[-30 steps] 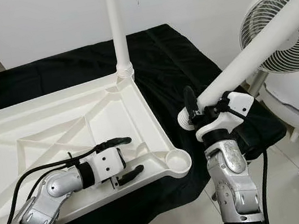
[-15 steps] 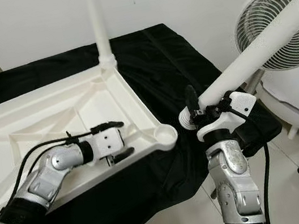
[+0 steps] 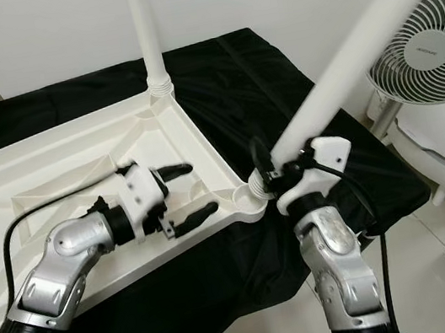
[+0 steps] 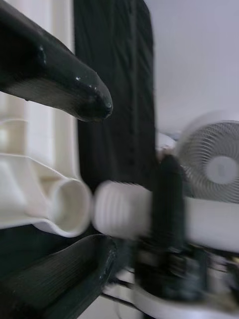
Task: Building children table
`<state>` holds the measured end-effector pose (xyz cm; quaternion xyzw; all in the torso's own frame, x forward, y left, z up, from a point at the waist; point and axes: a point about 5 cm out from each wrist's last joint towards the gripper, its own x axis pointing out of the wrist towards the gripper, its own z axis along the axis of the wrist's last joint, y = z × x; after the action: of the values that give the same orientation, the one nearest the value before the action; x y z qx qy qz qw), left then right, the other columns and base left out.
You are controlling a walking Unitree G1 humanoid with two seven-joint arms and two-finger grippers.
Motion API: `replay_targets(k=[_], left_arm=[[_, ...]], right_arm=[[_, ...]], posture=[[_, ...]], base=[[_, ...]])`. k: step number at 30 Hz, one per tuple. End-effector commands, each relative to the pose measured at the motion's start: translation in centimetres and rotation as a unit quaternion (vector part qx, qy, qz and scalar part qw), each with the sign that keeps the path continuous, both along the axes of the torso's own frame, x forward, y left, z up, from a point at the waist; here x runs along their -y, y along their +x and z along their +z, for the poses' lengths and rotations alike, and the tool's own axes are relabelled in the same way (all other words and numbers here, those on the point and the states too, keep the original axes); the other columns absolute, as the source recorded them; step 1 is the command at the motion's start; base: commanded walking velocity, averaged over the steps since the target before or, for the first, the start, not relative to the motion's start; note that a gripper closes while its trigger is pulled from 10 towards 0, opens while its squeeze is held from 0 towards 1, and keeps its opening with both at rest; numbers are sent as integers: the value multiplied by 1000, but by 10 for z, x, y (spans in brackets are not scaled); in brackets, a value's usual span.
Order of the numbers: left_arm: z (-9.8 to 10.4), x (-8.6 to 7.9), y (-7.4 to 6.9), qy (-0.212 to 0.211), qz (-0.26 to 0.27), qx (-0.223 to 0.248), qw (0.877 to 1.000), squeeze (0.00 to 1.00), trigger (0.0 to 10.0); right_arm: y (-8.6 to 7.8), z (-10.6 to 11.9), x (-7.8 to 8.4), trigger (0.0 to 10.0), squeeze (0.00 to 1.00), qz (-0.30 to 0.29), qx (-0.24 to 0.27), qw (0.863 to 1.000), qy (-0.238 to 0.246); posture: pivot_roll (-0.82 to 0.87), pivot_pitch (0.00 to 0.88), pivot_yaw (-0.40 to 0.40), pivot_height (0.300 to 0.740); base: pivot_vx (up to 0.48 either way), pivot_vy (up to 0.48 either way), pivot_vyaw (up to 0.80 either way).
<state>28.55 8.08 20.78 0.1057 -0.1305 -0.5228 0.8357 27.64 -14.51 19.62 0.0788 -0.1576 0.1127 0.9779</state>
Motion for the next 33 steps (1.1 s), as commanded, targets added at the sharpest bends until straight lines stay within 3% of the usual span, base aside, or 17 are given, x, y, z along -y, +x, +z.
replay_targets(k=[1,4,7,11,13,24,28,30,32,33], left_arm=[[3,-4,2,-38,15,-28,999,0,10000],[6,-5,3,-63,25,-41,997,0,10000],[8,-6,6,-122,59,-90,987,0,10000],[6,-6,6,-132,73,-107,983,0,10000],[1,-5,8,-157,103,-151,971,0,10000],[5,-9,10,-183,140,-172,958,0,10000],[6,-10,11,-181,160,-156,958,0,10000],[-7,-14,15,-164,194,-170,952,0,10000],[-21,-23,23,-133,274,-161,939,0,10000],[-21,-23,23,-133,274,-161,939,0,10000]], right_arm=[[3,-4,-2,10000,0,6,-13,1000,-22],[5,-5,-4,10000,0,6,-16,999,-27],[8,-11,-7,10000,0,8,-29,999,-40],[10,-14,-8,10000,0,8,-34,998,-46],[11,-19,-11,10000,0,8,-42,998,-56],[21,-11,-16,10000,0,21,-22,999,-44],[26,-7,-14,10000,0,20,-15,998,-51],[27,-14,-15,10000,0,23,-25,997,-72],[25,-23,-15,10000,0,24,-35,995,-95],[25,-23,-15,10000,0,24,-35,995,-95]], posture=[[40,128,-7,740],[40,128,-7,740],[40,128,-7,740],[40,128,-7,740],[59,128,-20,740],[53,147,-59,740],[46,145,-60,740],[57,138,-54,740],[60,134,-53,740],[60,134,-53,740]], base=[[0,0,0],[0,0,0],[0,0,0],[0,0,0],[0,0,0],[0,0,0],[0,0,0],[0,0,0],[0,0,0],[0,0,0]])
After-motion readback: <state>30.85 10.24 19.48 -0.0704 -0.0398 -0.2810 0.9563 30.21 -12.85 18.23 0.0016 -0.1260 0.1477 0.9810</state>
